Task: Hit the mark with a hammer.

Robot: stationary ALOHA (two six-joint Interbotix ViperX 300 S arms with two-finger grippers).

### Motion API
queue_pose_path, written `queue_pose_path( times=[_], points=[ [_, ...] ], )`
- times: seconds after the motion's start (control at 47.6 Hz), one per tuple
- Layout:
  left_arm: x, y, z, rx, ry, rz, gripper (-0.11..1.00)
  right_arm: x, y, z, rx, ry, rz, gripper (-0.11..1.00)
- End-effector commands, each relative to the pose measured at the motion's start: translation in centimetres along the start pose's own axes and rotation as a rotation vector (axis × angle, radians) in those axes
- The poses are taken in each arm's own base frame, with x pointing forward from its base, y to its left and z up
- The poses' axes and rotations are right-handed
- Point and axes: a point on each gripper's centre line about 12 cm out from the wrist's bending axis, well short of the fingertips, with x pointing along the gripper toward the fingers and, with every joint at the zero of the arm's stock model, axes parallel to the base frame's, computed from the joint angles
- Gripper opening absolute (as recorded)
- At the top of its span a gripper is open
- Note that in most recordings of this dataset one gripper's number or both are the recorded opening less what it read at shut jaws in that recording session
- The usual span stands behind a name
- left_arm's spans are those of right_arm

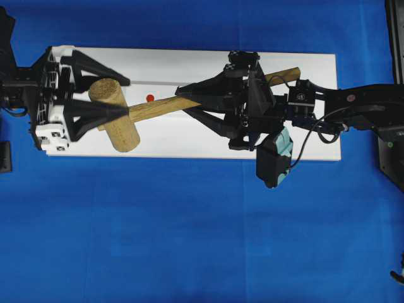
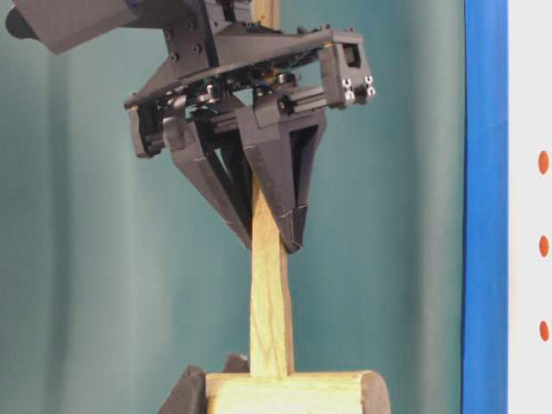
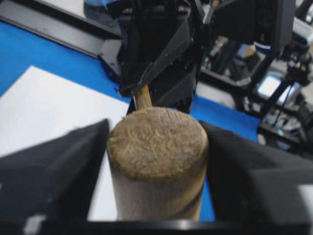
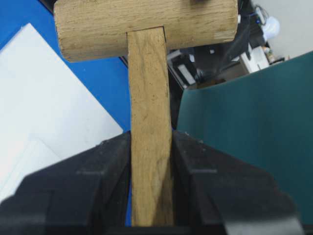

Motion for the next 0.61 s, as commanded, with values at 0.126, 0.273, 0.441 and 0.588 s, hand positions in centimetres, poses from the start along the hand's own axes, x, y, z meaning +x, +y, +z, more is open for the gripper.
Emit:
queue_pose_path(
  times=[0.126, 0.273, 0.441, 0.588],
  points=[
    [0.2, -0.3, 0.9, -0.019, -0.021, -0.006, 0.46, -0.2, -1.9, 1.4, 0.014, -0.039, -0.054, 0.1],
    [0.2, -0.2, 0.7, -0.017, -0.01, -0.001, 0.46, -0.2, -2.0, 1.4, 0.015, -0.041, -0.057, 0.1],
    [0.1, -0.3, 0.7, -0.017, -0.009, -0.003, 0.46, -0.1, -2.2, 1.5, 0.032, -0.037, -0.062, 0.1],
    [0.1, -0.2, 0.6, -0.013, -0.003, 0.0, 0.46, 0.0, -2.8, 1.0, 0.089, -0.011, -0.085, 0.1]
  ],
)
